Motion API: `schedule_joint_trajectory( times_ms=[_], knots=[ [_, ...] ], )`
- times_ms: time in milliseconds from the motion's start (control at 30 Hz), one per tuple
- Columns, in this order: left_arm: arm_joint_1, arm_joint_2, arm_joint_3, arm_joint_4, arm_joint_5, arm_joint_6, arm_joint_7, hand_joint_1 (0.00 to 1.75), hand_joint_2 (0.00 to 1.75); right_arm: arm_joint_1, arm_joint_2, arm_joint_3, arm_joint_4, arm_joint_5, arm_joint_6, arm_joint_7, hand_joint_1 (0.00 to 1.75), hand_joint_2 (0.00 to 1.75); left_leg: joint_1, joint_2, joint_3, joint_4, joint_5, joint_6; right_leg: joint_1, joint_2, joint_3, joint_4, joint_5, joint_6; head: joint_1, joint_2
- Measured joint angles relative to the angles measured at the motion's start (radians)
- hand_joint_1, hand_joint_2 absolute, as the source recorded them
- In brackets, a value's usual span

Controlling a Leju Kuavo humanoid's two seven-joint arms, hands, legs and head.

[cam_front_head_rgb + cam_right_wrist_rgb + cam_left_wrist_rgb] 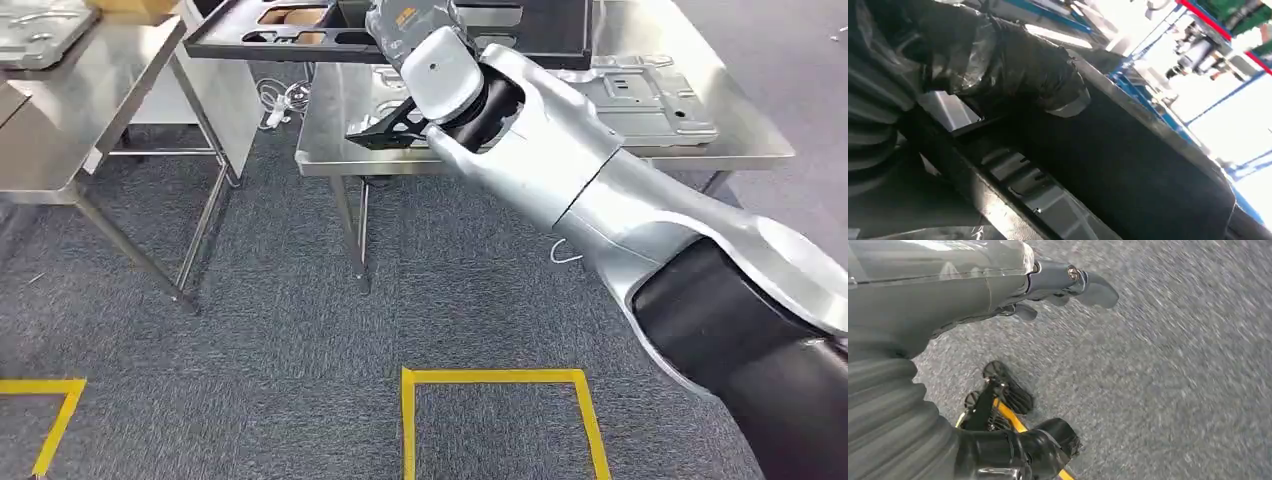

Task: Take the parts from the cabinet and place them on the table.

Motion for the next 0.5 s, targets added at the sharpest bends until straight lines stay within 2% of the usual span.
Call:
schedule_joint_trajectory(
  times_ms=[33, 100, 133, 167, 200, 233, 267, 300, 333, 367, 400, 433, 467, 500],
  knots=[
    [0.001, 0.001, 0.0, 0.0, 0.003, -0.001, -0.002, 0.0, 1.75, 0.001, 0.0, 0.0, 0.0, 0.0, 0.0, 0.0, 1.75, 1.75, -0.004, 0.014, -0.002, -0.001, 0.001, 0.0, -0.011, 0.015, -0.007, 0.0, 0.004, 0.007, -0.001, 0.0],
    [0.0, 0.003, -0.005, 0.0, 0.01, -0.001, -0.003, 0.0, 1.75, 0.002, -0.002, 0.0, 0.0, 0.0, 0.0, 0.0, 1.75, 1.75, -0.011, 0.033, 0.001, -0.005, 0.001, 0.004, -0.018, 0.038, -0.009, -0.008, 0.009, 0.021, -0.001, 0.0],
    [-0.002, 0.003, -0.009, 0.0, 0.012, -0.003, -0.004, 0.0, 1.75, 0.0, -0.003, 0.0, -0.001, 0.0, 0.0, -0.001, 1.75, 1.75, -0.001, 0.05, 0.011, -0.019, 0.006, 0.012, -0.008, 0.053, -0.007, -0.012, 0.01, 0.029, -0.001, 0.0],
    [-0.002, 0.001, -0.016, -0.001, 0.015, -0.005, -0.005, 0.0, 1.75, -0.001, -0.005, 0.0, -0.002, 0.0, 0.0, -0.001, 1.75, 1.75, 0.001, 0.07, 0.022, -0.031, 0.01, 0.015, -0.008, 0.016, -0.01, 0.0, 0.001, 0.029, 0.0, 0.0],
    [0.0, 0.002, -0.019, -0.001, 0.018, -0.005, -0.004, 0.0, 1.75, -0.005, -0.006, 0.0, -0.001, 0.0, 0.0, 0.0, 1.75, 1.75, 0.002, 0.081, 0.026, -0.037, 0.009, 0.022, -0.003, -0.052, -0.03, 0.044, -0.029, 0.034, 0.005, 0.0],
    [0.004, 0.002, -0.02, -0.001, 0.018, -0.008, -0.004, 0.0, 1.75, -0.009, -0.006, 0.0, -0.001, 0.0, 0.0, 0.0, 1.75, 1.75, 0.001, 0.094, 0.029, -0.037, 0.009, 0.024, -0.007, -0.095, -0.069, 0.119, -0.064, 0.041, 0.005, 0.0],
    [0.005, 0.001, -0.02, -0.001, 0.018, -0.008, -0.004, 0.0, 1.75, -0.007, -0.004, 0.0, -0.002, 0.0, 0.0, -0.002, 1.75, 1.75, 0.0, 0.108, 0.031, -0.037, 0.005, 0.025, -0.012, -0.115, -0.112, 0.203, -0.097, 0.045, 0.003, 0.0],
    [0.004, 0.001, -0.021, -0.001, 0.018, -0.008, -0.004, 0.0, 1.75, -0.005, -0.003, 0.0, -0.002, -0.001, 0.0, -0.003, 1.75, 1.75, 0.001, 0.124, 0.033, -0.036, 0.002, 0.025, -0.018, -0.122, -0.149, 0.267, -0.115, 0.05, 0.005, 0.0],
    [0.004, 0.001, -0.021, -0.001, 0.018, -0.008, -0.004, 0.0, 1.75, -0.003, -0.003, 0.0, -0.001, -0.001, 0.0, -0.003, 1.75, 1.75, 0.002, 0.136, 0.035, -0.036, -0.001, 0.023, -0.025, -0.125, -0.168, 0.295, -0.111, 0.055, 0.004, 0.0],
    [0.004, 0.001, -0.021, -0.001, 0.018, -0.008, -0.004, 0.0, 1.75, -0.002, -0.004, 0.0, -0.001, -0.001, 0.001, -0.002, 1.75, 1.75, 0.004, 0.149, 0.039, -0.035, -0.005, 0.021, -0.031, -0.128, -0.161, 0.269, -0.084, 0.059, 0.005, 0.0],
    [0.004, 0.0, -0.021, -0.001, 0.018, -0.008, -0.004, 0.0, 1.75, -0.002, -0.004, 0.0, -0.001, -0.001, 0.001, -0.002, 1.75, 1.75, 0.005, 0.16, 0.044, -0.034, -0.009, 0.018, -0.034, -0.133, -0.129, 0.204, -0.044, 0.062, 0.005, 0.0],
    [0.004, -0.002, -0.021, -0.001, 0.018, -0.008, -0.004, 0.0, 1.75, -0.003, -0.004, 0.0, -0.001, -0.001, 0.001, -0.002, 1.75, 1.75, 0.007, 0.172, 0.051, -0.032, -0.015, 0.013, -0.036, -0.148, -0.078, 0.105, 0.004, 0.062, 0.004, 0.0],
    [0.004, -0.002, -0.021, -0.001, 0.018, -0.008, -0.004, 0.0, 1.75, -0.005, -0.004, 0.0, -0.001, -0.001, 0.001, -0.001, 1.75, 1.75, 0.006, 0.183, 0.058, -0.029, -0.023, 0.006, -0.034, -0.189, -0.027, 0.004, 0.04, 0.061, 0.005, 0.0],
    [0.005, 0.001, -0.021, -0.001, 0.018, -0.008, -0.004, 0.0, 1.75, -0.007, -0.007, 0.0, -0.001, -0.001, 0.001, 0.0, 1.75, 1.75, -0.002, 0.191, 0.059, -0.029, -0.028, -0.002, -0.016, -0.226, -0.021, -0.005, 0.019, 0.052, 0.005, 0.0]
  ],
)
